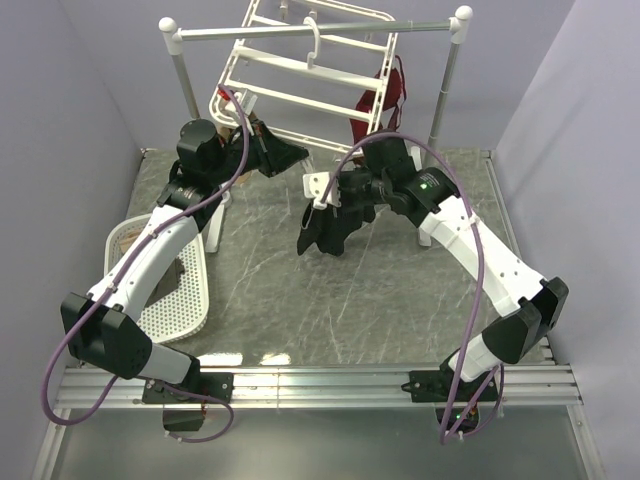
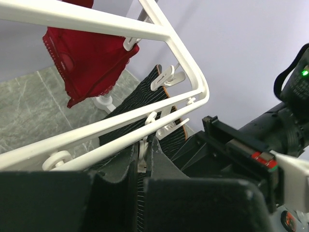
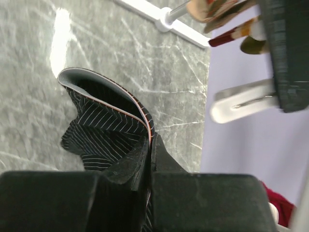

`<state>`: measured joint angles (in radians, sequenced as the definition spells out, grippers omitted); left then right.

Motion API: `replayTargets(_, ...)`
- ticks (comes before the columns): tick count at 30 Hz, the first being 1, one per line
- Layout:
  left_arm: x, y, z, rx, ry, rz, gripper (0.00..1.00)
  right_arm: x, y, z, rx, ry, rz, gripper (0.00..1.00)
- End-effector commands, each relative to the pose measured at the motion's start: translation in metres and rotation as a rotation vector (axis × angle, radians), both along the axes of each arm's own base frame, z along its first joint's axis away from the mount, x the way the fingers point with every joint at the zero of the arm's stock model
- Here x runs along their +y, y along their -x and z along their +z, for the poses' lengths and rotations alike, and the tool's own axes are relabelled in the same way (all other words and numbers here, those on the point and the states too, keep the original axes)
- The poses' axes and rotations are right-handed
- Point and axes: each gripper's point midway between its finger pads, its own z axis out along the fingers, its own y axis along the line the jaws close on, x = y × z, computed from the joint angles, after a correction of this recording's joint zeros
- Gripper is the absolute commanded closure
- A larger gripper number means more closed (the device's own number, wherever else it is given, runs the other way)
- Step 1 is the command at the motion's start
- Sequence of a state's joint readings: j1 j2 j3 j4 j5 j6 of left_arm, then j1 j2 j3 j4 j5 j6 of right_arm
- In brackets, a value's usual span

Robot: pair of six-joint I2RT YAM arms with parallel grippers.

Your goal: Clip the underwear to the hanger

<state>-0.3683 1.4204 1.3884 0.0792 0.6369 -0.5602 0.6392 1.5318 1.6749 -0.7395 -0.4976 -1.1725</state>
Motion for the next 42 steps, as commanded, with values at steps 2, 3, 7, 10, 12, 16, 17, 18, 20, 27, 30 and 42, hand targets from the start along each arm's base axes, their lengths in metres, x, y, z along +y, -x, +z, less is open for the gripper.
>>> replayTargets(2,-0.006,0.021,0.004,-0.042,-0.006,-0.103,1.00,0.009,-0.002,0.032,0.027,-0.110,-0.070,1.00)
replayTargets(3,-0.008,0.024,0.004,-0.047,-0.004,-0.120,1.00,0.009,-0.002,0.033,0.048,-0.120,-0.085,1.00)
replayTargets(7,-0.011,0.029,0.004,-0.050,0.004,-0.165,1.00,0.012,-0.004,0.040,0.098,-0.142,-0.120,1.00)
replayTargets(10,-0.013,0.032,0.002,-0.047,0.010,-0.191,1.00,0.013,-0.006,0.041,0.119,-0.145,-0.139,1.00)
replayTargets(12,-0.014,0.033,0.002,-0.047,0.009,-0.197,1.00,0.014,-0.009,0.040,0.131,-0.145,-0.155,1.00)
replayTargets(16,-0.015,0.035,0.001,-0.052,0.004,-0.211,1.00,0.019,-0.015,0.045,0.167,-0.159,-0.181,1.00)
replayTargets(17,-0.015,0.035,0.001,-0.053,0.001,-0.212,1.00,0.019,-0.015,0.045,0.176,-0.157,-0.185,1.00)
replayTargets(18,-0.014,0.035,-0.001,-0.052,-0.004,-0.210,1.00,0.020,-0.015,0.045,0.188,-0.161,-0.186,1.00)
replayTargets(20,-0.014,0.034,-0.003,-0.056,-0.013,-0.205,1.00,0.021,-0.015,0.047,0.194,-0.171,-0.189,1.00)
replayTargets(27,-0.012,0.034,-0.010,-0.086,-0.054,-0.208,1.00,0.021,-0.011,0.051,0.211,-0.186,-0.181,1.00)
replayTargets(30,-0.012,0.035,-0.013,-0.083,-0.060,-0.214,1.00,0.020,-0.012,0.056,0.207,-0.203,-0.184,1.00)
replayTargets(42,-0.015,0.046,-0.011,-0.063,-0.026,-0.292,1.00,0.013,-0.021,0.055,0.158,-0.227,-0.230,1.00)
